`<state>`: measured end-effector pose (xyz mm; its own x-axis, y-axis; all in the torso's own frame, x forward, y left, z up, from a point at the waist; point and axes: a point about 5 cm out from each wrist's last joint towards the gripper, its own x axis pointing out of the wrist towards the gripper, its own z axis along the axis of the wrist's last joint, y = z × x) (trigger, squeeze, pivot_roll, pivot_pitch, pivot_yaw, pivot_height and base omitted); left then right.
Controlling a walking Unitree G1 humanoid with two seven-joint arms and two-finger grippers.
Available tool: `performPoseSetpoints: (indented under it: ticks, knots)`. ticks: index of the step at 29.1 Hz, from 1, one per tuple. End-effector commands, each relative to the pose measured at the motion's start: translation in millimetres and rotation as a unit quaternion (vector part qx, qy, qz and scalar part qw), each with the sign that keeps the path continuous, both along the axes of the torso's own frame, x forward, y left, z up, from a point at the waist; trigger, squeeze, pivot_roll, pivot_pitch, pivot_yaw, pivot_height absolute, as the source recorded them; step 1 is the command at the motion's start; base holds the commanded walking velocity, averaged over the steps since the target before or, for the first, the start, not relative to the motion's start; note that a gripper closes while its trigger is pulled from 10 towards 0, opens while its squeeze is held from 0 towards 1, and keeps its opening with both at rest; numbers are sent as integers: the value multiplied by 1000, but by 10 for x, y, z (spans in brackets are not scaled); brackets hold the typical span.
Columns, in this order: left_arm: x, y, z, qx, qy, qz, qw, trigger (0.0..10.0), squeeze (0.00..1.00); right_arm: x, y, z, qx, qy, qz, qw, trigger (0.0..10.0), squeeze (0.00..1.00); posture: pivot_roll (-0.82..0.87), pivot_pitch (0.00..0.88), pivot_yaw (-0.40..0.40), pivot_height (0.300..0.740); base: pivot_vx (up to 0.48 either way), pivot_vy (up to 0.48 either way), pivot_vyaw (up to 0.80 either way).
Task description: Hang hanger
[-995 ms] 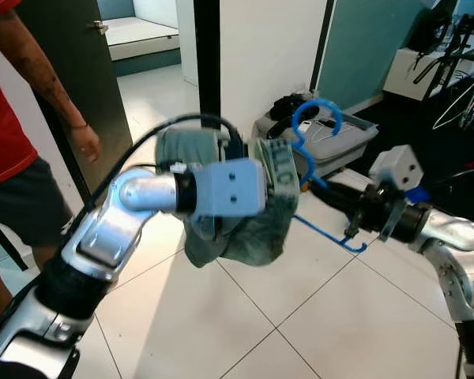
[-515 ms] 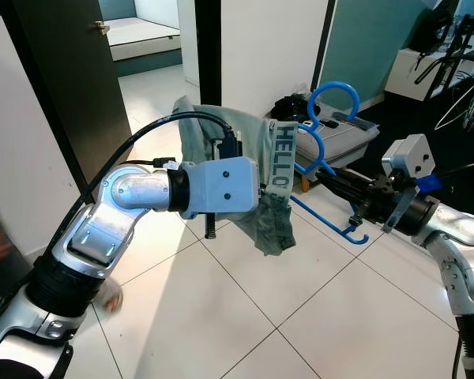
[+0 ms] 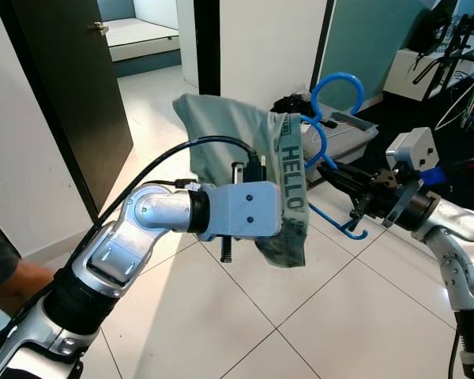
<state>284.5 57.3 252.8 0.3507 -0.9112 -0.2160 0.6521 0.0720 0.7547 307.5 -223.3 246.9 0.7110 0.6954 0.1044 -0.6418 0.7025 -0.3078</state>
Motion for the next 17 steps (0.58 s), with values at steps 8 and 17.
performPoseSetpoints:
  ticks: [8,17]
  knots:
    - [66,46,-15,-2,-5,33,999,10000,0,1,18,23,8,-1,6,1000,10000,0,-48,0,-4,740,0,0,0]
    - [178,116,410,-102,-72,69,990,10000,0,18,21,-17,-4,9,2,1000,10000,0,-48,0,-6,740,0,0,0]
